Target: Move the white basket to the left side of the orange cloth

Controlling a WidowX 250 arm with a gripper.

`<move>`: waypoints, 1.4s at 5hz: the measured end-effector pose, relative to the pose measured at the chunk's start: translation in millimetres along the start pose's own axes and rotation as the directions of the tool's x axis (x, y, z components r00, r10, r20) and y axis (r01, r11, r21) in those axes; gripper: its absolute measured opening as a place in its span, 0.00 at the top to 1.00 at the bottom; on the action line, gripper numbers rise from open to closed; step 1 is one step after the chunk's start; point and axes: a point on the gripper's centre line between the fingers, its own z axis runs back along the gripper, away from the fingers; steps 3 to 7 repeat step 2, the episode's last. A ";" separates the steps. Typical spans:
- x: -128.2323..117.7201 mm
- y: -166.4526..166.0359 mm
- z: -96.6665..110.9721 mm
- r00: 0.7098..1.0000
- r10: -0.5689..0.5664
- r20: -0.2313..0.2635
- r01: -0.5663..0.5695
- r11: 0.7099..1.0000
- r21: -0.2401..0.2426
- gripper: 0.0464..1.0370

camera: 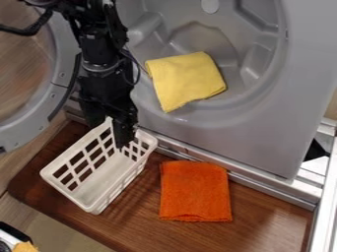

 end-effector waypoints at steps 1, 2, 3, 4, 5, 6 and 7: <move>1.8 -4.5 8.5 1.000 -0.022 0.023 0.021 1.000 0.020 0.04; 1.5 -4.6 8.5 0.999 -0.023 0.022 0.023 1.000 0.020 0.04; 1.5 -4.6 8.5 0.999 -0.023 0.022 0.023 1.000 0.020 0.04; 1.5 -4.6 8.5 0.999 -0.023 0.022 0.023 1.000 0.020 0.04; 1.5 -4.6 8.5 0.999 -0.023 0.022 0.023 1.000 0.020 0.04; 1.5 -4.6 8.5 0.999 -0.023 0.022 0.023 1.000 0.020 0.04; 1.5 -4.6 8.5 0.999 -0.023 0.022 0.023 1.000 0.020 0.04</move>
